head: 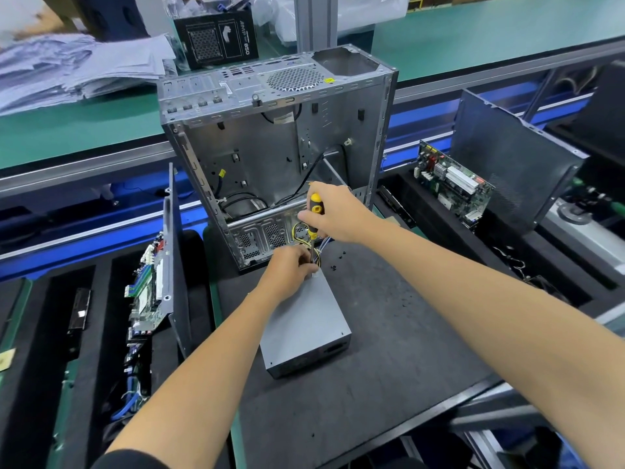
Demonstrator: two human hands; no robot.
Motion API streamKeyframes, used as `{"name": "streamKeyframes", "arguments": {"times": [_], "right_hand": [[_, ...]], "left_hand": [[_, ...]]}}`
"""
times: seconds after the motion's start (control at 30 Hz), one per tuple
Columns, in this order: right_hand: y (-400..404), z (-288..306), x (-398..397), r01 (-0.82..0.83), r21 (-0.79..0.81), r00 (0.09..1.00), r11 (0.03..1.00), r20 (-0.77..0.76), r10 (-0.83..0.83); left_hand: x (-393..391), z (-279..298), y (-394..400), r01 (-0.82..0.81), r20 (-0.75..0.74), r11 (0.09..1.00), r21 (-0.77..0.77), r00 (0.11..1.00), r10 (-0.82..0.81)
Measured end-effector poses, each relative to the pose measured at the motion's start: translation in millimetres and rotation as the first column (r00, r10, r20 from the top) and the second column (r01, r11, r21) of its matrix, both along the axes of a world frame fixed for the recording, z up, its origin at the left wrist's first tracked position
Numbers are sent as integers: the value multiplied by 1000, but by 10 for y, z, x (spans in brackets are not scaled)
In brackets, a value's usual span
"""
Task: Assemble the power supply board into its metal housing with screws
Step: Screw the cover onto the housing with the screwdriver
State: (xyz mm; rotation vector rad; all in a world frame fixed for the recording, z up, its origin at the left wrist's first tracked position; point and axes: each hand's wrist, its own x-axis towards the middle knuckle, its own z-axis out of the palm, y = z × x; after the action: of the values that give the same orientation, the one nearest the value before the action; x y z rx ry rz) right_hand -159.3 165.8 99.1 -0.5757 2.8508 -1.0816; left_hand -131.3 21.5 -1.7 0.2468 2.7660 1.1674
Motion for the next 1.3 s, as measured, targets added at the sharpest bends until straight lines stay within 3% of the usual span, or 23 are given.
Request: {"name": "streamKeyframes", "arguments": {"times": [0.53, 0.77, 1.03, 1.3], "right_hand": [[3, 9, 20, 4, 19, 1000, 1000, -4, -4], [-42, 22, 47, -19, 99, 999, 995, -27, 22], [-24, -37, 55, 30, 45, 999, 999, -16, -29], [-33, -162, 62, -15, 115, 1000, 993, 13, 13]], "left_hand": [[-55, -74, 40, 31, 5, 996, -78, 1000, -31], [-35, -112, 81, 61, -97, 969, -239, 992, -86], [-42, -157, 61, 22, -58, 985, -172, 998, -32], [4, -223, 93, -8, -78, 988, -157, 997, -4]]}}
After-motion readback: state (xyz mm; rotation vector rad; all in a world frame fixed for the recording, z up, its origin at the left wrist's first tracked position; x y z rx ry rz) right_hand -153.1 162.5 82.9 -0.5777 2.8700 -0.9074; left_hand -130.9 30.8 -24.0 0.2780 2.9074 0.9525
